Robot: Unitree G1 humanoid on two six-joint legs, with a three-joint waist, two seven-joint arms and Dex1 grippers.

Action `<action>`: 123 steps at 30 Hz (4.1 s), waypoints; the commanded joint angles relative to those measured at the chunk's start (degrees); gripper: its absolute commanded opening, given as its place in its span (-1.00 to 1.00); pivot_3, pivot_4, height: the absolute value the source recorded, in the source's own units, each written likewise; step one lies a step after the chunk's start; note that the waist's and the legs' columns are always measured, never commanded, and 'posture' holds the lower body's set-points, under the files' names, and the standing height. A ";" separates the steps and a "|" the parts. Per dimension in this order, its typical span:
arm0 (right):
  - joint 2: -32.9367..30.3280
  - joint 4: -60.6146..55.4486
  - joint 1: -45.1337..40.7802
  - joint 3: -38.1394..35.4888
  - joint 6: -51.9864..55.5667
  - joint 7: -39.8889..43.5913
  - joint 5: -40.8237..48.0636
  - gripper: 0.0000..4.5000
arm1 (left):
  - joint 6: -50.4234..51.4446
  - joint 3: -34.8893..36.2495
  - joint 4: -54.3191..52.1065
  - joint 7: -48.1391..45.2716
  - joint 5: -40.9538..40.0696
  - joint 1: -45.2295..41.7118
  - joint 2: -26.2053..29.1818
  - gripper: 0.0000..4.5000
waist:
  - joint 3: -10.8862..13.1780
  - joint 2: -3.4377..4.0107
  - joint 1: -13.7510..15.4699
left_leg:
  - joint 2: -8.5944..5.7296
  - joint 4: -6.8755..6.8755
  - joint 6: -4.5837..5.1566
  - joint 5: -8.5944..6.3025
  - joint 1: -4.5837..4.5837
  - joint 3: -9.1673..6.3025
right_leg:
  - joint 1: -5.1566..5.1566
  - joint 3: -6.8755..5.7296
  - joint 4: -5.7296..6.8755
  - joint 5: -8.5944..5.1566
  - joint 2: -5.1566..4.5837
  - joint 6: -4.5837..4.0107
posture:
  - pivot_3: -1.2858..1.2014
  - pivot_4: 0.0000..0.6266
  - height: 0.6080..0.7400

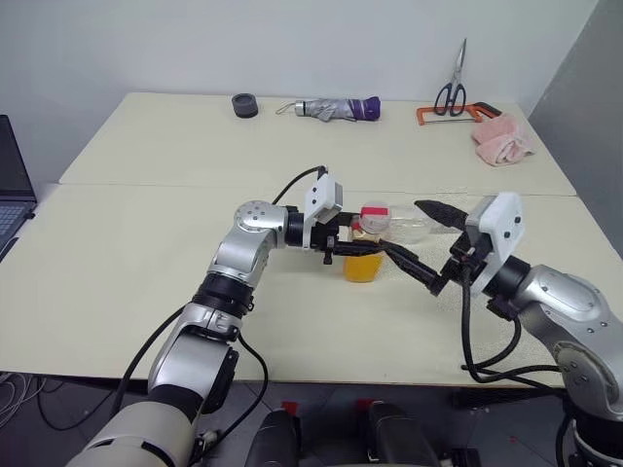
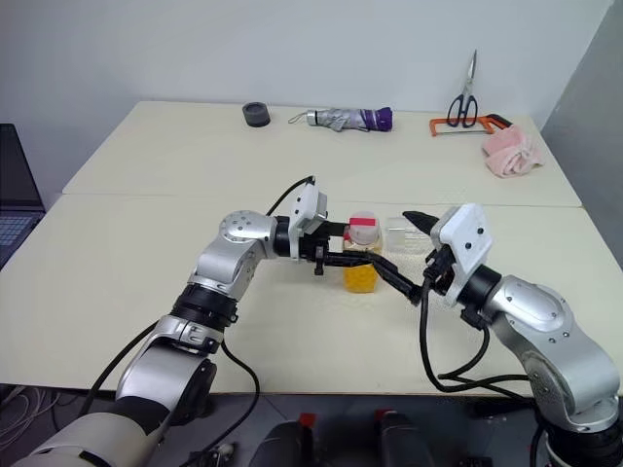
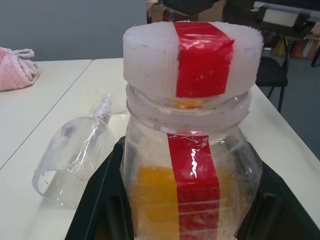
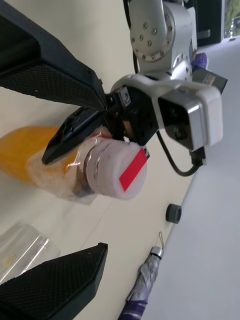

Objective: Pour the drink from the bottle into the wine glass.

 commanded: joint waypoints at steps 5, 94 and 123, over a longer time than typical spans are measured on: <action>2.32 1.45 -5.57 0.82 0.29 -2.90 0.94 1.00 | -1.36 1.37 -1.68 0.04 -0.96 -2.12 -0.34 -0.15 | 0.00 0.00 0.00 | 0.00 0.01 0.00 0.00 0.00 -0.01 | 0.00 -0.01 0.01 0.00 0.00 0.00 | 0.03 -0.52 1.00; 2.29 18.59 22.27 -8.40 -16.61 -6.36 -16.37 -0.23 | -0.47 1.59 -3.43 -0.48 -1.77 -1.35 -0.45 -0.16 | 0.00 0.03 -0.15 | 0.02 -0.05 0.01 0.00 0.15 0.17 | 0.06 0.16 0.01 -0.01 0.08 0.02 | 0.03 -0.52 1.00; -7.55 1.39 15.85 -5.95 -4.04 6.43 -2.50 1.00 | 2.20 9.15 -1.76 11.03 -1.58 1.20 5.32 -0.17 | 0.01 0.07 -0.30 | 0.08 -0.03 0.01 0.00 0.23 0.11 | 0.07 0.20 0.12 -0.05 0.18 0.09 | 0.03 -0.52 1.00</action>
